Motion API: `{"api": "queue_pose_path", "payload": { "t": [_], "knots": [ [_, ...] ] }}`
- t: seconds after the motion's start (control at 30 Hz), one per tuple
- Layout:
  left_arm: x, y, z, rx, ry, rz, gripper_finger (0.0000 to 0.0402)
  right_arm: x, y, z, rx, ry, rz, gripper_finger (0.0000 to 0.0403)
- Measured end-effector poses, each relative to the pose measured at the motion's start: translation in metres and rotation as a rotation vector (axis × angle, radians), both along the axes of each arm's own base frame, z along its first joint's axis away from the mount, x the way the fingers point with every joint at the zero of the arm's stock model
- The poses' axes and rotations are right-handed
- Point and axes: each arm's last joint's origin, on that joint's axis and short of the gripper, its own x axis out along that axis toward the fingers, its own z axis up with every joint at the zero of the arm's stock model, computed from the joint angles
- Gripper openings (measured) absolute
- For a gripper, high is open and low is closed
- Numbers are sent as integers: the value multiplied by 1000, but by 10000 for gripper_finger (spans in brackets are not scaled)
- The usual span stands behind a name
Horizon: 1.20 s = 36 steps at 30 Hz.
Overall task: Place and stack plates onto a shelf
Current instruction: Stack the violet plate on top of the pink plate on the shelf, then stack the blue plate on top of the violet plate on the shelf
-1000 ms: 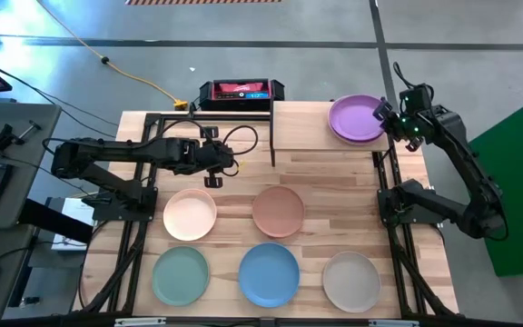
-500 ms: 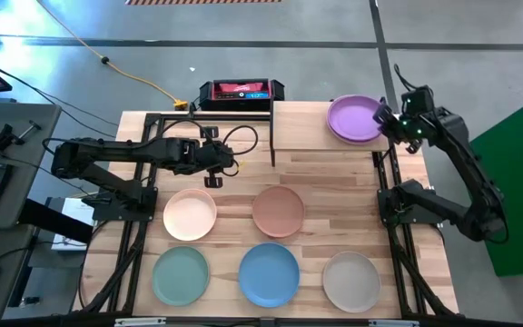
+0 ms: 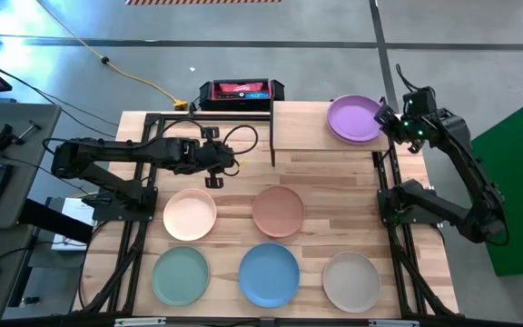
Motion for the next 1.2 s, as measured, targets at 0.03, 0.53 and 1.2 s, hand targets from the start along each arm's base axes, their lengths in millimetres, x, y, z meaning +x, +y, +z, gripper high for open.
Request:
{"api": "queue_pose_path", "payload": {
  "t": [0.03, 0.53, 1.2],
  "knots": [
    [0, 0, 0, -2, -6, -1, 117, 0, -1, -1, 7, 4, 1, 69],
    [2, 0, 1, -7, -28, -6, 117, 7, -17, -10, 63, 71, 12, 69],
    [-5, -4, -5, -167, 16, 9, 117, 1, 10, 6, -46, -56, 109, 69]
  ]
}}
